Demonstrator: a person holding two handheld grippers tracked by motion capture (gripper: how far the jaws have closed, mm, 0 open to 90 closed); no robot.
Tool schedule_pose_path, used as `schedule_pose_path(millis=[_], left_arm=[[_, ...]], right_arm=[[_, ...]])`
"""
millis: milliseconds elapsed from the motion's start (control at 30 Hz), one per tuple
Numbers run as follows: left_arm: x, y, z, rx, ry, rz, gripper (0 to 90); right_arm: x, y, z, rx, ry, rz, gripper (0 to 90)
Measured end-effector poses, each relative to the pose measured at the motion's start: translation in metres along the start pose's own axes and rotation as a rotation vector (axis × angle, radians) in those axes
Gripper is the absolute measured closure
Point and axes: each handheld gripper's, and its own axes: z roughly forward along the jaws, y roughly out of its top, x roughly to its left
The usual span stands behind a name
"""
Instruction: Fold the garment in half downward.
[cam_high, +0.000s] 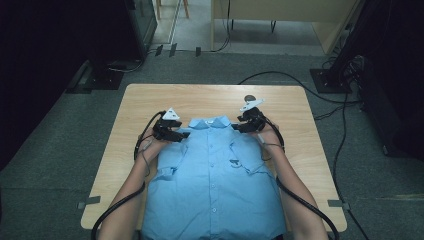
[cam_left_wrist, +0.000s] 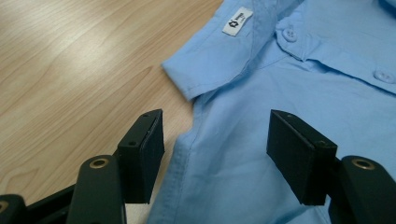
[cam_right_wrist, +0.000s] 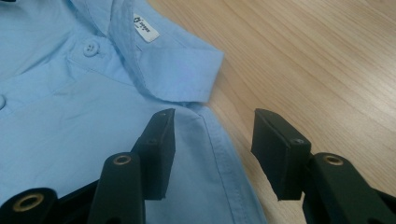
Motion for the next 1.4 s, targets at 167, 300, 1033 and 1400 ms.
schedule_pose_path(millis=[167, 300, 1033, 1400], left_arm=[[0.0, 0.003, 0.004, 0.021, -0.006, -0.022, 39.7], [-0.001, 0.004, 0.005, 0.027, -0.012, -0.012, 53.3], [-0.007, 0.01, 0.001, 0.038, 0.005, -0.054, 87.4], [-0.006, 0.006, -0.004, -0.024, 0.0, -0.103, 88.1]], right_arm=[[0.001, 0.002, 0.002, 0.02, -0.013, 0.009, 45.6], [0.001, 0.004, 0.005, 0.019, -0.003, 0.009, 45.7], [0.014, 0.014, 0.011, 0.026, -0.018, 0.041, 89.6], [0.015, 0.014, 0.001, -0.019, -0.012, 0.064, 89.8]])
